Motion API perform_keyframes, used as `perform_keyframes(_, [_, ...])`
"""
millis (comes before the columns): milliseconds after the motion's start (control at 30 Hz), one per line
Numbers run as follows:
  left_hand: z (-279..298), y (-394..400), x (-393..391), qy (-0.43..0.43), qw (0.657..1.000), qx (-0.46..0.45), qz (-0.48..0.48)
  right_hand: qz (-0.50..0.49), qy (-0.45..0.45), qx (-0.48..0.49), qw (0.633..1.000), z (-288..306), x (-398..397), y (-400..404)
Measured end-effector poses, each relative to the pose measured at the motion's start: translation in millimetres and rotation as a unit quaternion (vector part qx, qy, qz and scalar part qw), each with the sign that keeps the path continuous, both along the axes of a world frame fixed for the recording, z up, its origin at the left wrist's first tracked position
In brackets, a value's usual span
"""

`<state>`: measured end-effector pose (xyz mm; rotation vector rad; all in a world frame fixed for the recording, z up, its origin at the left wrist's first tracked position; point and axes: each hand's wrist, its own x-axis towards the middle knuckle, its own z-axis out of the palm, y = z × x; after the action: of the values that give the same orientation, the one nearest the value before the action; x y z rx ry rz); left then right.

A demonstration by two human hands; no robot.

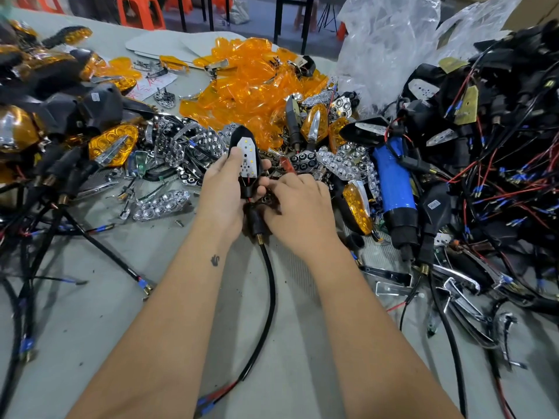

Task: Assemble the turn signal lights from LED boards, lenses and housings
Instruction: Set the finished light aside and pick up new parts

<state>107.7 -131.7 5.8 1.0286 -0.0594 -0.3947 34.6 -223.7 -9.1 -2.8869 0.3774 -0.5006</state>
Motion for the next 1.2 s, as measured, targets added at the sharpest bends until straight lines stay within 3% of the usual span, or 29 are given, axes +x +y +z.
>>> perform_keyframes(167, [1.1,-3.7,-5.6,0.026,0.999,-0.027,-0.026,-0.024,-0.028,0.024,0.999,0.6,-0.5,-1.7])
perform_keyframes(433, [-0.1,-12.0,-21.8,-0.03,0.999,-0.033,-0.02,-0.079,-0.111,0.105,0.985,1.3,-2.1,-4.5])
perform_keyframes(600, [1.1,-11.7,-23.6,-0.01,0.999,-0.029,-0.023,-0.108,-0.238,0.225,0.939,5.2,-5.1,-2.6])
perform_keyframes(800, [0.0,-15.1,-24.2,-0.019,0.999,0.006,-0.027,-0.117,-0.309,0.365,0.871,9.7,-5.4,-2.0])
perform_keyframes(1067, [-4.3,-15.8,-21.7,-0.01,0.999,0.022,-0.025,-0.082,-0.358,0.446,0.816,14.6,-7.1,-3.9])
perform_keyframes(1200, [-4.5,-15.9,-20.6,0.003,0.999,0.017,-0.027,-0.065,-0.363,0.444,0.817,16.3,-9.0,-5.9])
